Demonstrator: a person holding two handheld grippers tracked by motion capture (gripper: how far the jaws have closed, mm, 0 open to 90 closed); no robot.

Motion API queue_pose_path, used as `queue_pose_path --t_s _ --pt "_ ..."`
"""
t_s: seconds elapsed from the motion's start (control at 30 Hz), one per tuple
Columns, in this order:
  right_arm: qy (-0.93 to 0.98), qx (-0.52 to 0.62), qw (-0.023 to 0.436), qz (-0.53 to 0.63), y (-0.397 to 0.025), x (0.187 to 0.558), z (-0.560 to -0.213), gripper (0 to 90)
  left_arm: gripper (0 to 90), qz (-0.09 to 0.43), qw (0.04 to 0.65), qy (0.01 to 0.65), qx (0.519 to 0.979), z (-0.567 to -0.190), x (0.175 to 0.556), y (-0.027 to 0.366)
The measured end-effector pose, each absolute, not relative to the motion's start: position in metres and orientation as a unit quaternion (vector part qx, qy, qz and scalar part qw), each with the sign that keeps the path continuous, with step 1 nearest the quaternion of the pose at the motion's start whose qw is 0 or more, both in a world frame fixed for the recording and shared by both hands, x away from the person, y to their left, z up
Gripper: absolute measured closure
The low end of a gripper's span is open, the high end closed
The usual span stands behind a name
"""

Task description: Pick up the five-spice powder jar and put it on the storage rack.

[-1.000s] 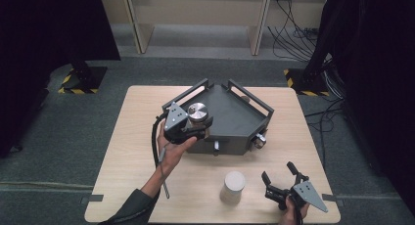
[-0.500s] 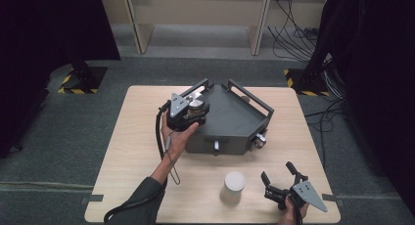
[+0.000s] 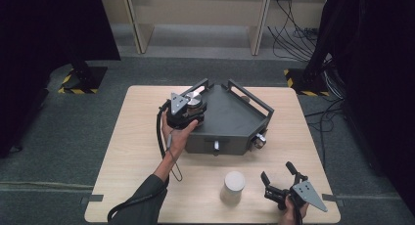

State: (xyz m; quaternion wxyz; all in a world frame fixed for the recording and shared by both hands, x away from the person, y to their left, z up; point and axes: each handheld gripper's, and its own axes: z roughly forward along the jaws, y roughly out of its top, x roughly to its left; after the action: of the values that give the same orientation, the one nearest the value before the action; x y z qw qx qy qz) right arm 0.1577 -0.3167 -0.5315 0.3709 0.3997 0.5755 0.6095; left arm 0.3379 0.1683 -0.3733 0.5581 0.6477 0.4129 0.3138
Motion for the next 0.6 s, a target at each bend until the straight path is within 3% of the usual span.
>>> queue_pose_path --t_s 0.6 --pt "0.577 0.398 0.368 0.611 -0.317 0.159 -0.532 0.7 30.4 0.338 0.535 0.418 0.652 -0.383 0.341 0.155"
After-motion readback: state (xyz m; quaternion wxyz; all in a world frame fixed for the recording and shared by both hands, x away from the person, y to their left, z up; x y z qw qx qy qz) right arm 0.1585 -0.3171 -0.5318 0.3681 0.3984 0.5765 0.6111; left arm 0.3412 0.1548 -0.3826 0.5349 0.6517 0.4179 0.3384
